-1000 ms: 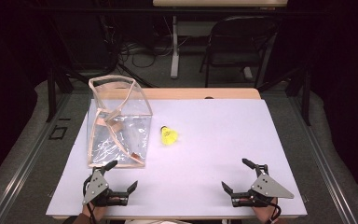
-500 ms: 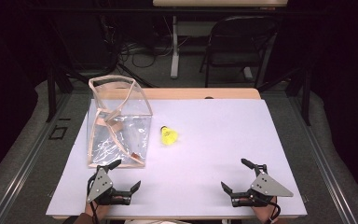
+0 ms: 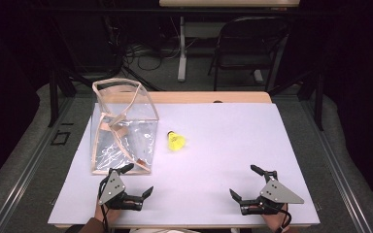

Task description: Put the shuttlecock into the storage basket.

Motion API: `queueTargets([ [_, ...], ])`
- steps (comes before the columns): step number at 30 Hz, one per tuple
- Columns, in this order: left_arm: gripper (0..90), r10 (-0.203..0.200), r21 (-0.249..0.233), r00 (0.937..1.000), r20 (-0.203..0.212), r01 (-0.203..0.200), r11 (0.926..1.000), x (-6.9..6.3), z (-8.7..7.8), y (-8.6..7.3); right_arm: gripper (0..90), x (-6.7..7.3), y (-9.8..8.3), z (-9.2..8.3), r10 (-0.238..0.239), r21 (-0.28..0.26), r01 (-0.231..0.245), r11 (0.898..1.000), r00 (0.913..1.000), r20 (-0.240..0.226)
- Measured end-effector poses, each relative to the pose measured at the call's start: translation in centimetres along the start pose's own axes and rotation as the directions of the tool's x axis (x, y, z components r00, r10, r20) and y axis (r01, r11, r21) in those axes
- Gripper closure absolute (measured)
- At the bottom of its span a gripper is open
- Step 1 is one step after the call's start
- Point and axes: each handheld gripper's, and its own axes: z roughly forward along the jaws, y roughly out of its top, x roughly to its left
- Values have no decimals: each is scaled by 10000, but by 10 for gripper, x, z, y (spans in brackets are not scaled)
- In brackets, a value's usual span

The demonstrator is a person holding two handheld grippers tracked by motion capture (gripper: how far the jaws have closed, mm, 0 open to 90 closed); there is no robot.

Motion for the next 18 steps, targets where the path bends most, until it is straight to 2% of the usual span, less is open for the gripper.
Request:
queueTargets([
  [8, 1, -111, 323, 9994, 337, 100, 9994, -1, 11, 5, 0, 0, 0, 0, -17, 14, 17, 10000, 10000, -5],
  [18, 1, -56, 690, 9987, 499, 22, 9976, 1, 20, 14, 0, 2, 1, -1, -50, 50, 50, 10000, 10000, -39],
])
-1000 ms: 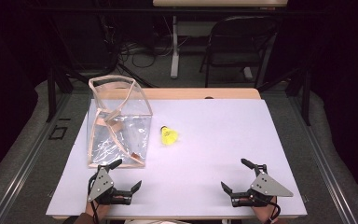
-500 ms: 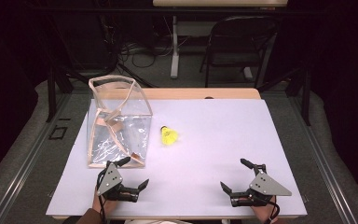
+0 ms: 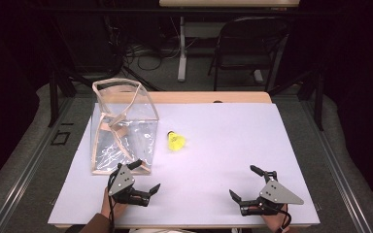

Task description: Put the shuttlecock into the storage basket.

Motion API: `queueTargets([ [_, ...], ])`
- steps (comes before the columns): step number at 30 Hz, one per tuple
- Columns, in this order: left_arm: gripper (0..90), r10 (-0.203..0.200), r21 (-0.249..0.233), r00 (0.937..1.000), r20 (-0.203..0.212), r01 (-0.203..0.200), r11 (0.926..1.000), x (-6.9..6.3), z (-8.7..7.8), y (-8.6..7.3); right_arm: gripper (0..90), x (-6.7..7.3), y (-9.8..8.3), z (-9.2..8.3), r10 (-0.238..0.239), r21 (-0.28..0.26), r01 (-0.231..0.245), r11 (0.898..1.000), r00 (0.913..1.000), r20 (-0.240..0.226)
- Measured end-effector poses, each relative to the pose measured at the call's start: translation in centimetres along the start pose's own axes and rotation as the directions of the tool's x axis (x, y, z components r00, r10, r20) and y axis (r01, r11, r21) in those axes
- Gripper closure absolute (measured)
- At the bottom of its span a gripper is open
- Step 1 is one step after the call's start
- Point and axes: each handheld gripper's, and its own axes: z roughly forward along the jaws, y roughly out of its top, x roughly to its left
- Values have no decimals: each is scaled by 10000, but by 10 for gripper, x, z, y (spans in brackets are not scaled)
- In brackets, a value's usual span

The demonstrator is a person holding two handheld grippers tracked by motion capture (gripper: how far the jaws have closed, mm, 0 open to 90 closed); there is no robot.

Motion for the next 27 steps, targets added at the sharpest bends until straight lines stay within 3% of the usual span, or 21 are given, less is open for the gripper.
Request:
queueTargets([
  [27, 0, 118, 10, 9999, 93, -118, 9999, 7, 17, 19, 0, 1, 0, 2, -59, 138, 59, 9999, 10000, -6],
])
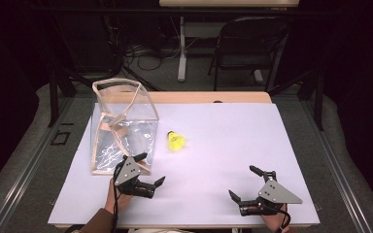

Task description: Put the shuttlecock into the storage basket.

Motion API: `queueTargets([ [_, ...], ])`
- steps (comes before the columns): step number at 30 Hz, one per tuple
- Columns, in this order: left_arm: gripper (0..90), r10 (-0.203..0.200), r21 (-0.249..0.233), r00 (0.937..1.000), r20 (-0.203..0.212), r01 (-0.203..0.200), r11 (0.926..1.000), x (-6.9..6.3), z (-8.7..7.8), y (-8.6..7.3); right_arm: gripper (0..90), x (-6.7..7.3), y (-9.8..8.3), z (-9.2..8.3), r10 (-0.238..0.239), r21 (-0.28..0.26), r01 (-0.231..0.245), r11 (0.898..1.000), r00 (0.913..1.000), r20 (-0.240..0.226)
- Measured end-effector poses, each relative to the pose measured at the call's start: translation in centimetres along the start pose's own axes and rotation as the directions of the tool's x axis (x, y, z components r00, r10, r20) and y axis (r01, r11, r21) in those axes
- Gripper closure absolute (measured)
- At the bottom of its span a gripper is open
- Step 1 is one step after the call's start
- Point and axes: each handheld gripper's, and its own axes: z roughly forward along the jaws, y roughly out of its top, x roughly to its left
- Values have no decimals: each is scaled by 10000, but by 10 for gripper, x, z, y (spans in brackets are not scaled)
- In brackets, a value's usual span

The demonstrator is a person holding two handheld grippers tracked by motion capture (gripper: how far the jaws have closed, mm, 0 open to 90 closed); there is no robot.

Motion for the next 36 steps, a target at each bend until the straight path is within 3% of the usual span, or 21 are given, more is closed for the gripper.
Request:
queueTargets([
  [19, 0, 72, 160, 9999, -80, -71, 9998, 7, 14, 23, 0, 0, 0, 0, 58, 36, -58, 10000, 10000, -33],
  [24, 0, -100, 442, 9999, -98, 104, 9990, 13, 22, 29, 0, 0, 0, 0, 82, 37, -82, 10000, 9999, -92],
  [36, 0, -37, 990, 9999, -120, 48, 9951, 20, 46, 47, 0, -1, -1, 1, 155, 71, -154, 9999, 9996, -253],
])
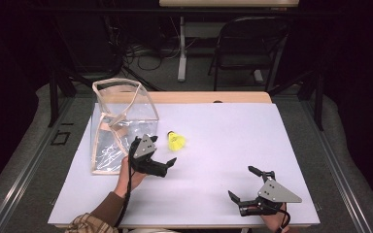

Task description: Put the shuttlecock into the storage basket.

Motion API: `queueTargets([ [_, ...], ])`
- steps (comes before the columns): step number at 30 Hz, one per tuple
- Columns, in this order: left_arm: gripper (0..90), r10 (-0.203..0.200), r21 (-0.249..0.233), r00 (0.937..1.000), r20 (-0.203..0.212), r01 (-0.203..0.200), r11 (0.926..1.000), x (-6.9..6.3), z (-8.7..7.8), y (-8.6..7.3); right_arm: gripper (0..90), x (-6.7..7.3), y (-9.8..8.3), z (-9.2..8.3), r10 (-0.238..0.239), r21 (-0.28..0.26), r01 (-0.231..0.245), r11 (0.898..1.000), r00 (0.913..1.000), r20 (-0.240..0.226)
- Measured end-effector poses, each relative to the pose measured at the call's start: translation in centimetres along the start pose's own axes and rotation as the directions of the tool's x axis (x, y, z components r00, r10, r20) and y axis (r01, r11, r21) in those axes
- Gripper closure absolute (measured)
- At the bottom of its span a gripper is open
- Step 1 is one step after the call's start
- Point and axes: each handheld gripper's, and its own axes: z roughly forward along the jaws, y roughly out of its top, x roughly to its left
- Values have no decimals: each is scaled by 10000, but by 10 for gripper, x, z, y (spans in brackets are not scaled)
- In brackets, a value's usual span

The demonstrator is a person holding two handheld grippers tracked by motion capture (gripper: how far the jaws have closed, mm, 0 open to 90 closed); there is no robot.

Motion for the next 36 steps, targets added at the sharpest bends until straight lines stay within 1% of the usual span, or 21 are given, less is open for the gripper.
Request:
queueTargets([
  [5, 0, 1, 167, 10000, -96, 1, 9999, 3, 10, 9, 0, -1, -1, 1, 59, 53, -59, 10000, 10000, 28],
  [7, 0, 31, 292, 10000, -40, -30, 9996, 4, 16, 14, 0, -1, -1, 1, 37, 115, -38, 9999, 10000, 14],
  [8, 0, 31, 292, 10000, -40, -30, 9996, 4, 16, 14, 0, -1, -1, 1, 37, 115, -38, 9999, 10000, 14],
  [9, 0, 2, 367, 10000, 84, -5, 9993, 6, 20, 16, 0, 0, 0, 1, 27, 120, -28, 9999, 10000, 12],
  [12, 0, -32, 391, 9999, 136, 27, 9992, 8, 23, 19, 0, 0, 0, 1, 40, 152, -40, 9999, 10000, 25],
  [16, 0, 23, 423, 9997, 224, -33, 9991, 8, 28, 22, 0, -1, 0, 1, 20, 144, -21, 9999, 10000, 45],
  [22, 0, 137, 652, 9994, 312, -157, 9977, 10, 33, 27, 0, 0, -1, 1, 11, 199, -11, 9998, 10000, 48],
  [25, 0, 301, 858, 9991, 312, -327, 9958, 11, 36, 31, 0, 0, -1, 0, 27, 164, -28, 9999, 10000, 70],
  [28, 0, 498, 1007, 9985, 208, -516, 9936, 11, 38, 35, 0, 0, -1, 0, 37, 177, -37, 9998, 10000, 49],
  [30, 0, 558, 1064, 9984, 110, -567, 9927, 13, 40, 37, 0, 0, 0, 1, 29, 200, -30, 9998, 10000, 20],
  [35, 0, 793, 1491, 9969, 4, -784, 9857, 16, 47, 39, 0, 0, -1, 0, 56, 219, -56, 9997, 10000, -11],
  [36, 0, 852, 1650, 9964, -23, -836, 9827, 18, 50, 39, 0, 0, -1, 1, 53, 228, -53, 9997, 10000, -7],
])
